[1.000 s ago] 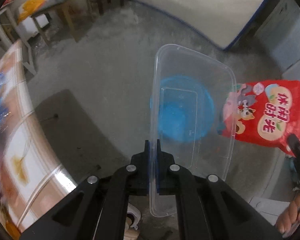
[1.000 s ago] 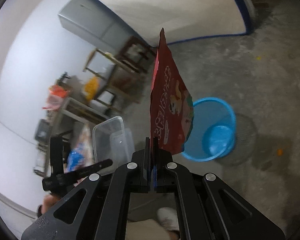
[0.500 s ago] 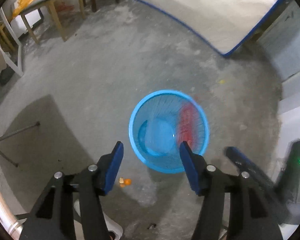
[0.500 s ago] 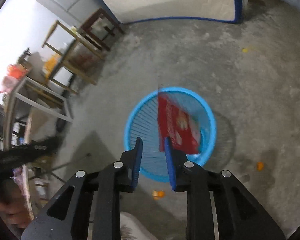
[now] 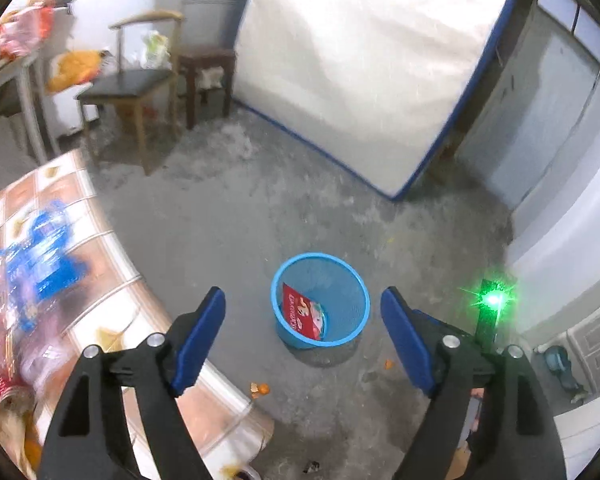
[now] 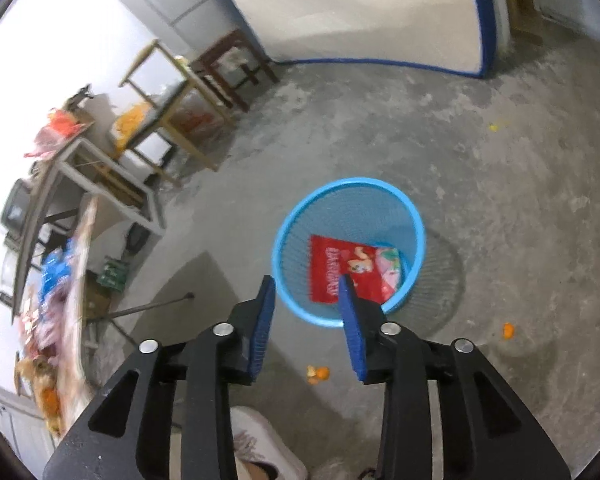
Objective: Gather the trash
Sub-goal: 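Bring both tools back to the table toward the brown paper towel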
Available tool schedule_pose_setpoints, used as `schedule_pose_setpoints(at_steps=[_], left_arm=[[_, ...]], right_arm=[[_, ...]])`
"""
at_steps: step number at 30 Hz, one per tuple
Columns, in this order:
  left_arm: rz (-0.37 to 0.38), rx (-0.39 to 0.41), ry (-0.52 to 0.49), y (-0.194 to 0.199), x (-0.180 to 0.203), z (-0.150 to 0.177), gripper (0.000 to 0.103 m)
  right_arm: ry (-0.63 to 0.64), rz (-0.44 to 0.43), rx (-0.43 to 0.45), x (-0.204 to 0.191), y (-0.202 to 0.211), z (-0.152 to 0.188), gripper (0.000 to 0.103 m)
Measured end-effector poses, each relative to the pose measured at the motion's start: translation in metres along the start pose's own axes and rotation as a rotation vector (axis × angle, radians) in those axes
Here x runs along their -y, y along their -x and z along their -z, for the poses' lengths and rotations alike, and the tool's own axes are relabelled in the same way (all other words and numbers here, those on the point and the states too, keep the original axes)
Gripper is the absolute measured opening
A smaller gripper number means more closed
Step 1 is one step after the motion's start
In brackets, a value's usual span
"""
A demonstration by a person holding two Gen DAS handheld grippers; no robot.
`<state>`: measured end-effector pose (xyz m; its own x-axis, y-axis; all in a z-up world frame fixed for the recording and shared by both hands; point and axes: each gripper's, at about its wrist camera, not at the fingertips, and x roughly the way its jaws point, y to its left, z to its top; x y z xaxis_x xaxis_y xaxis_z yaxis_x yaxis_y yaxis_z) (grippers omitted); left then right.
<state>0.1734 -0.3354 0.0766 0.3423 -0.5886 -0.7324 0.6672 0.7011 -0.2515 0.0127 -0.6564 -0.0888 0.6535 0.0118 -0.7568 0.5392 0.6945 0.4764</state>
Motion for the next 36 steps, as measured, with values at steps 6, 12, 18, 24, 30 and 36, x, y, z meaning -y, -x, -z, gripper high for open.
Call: schedule_pose_setpoints(at_steps=[6, 12, 18, 24, 30, 36], left_arm=[[-0.119, 0.091, 0.078, 0.066, -0.031, 0.086, 0.083], [-0.322, 0.099, 0.122, 0.101, -0.067, 0.168, 0.083], [-0.45, 0.091, 0.231, 0.139, -0.117, 0.227, 0.088], [-0.442, 0.16, 0.397, 0.167, -0.151, 0.275, 0.097], [-0.351, 0.184, 0.478, 0.176, -0.181, 0.296, 0.097], [-0.296, 0.242, 0.465, 0.187, -0.188, 0.302, 0.097]], right_arm=[[0.152, -0.058, 0.058, -0.067, 0.048, 0.02, 0.057], [0.415, -0.125, 0.069, -0.166, 0.074, 0.041, 0.082], [0.61, -0.182, 0.047, -0.259, 0.076, 0.077, 0.095], [0.759, -0.203, -0.079, -0.327, 0.047, 0.124, 0.095], [0.868, -0.25, -0.138, -0.364, 0.034, 0.153, 0.095], [0.958, -0.329, -0.133, -0.418, 0.036, 0.181, 0.095]])
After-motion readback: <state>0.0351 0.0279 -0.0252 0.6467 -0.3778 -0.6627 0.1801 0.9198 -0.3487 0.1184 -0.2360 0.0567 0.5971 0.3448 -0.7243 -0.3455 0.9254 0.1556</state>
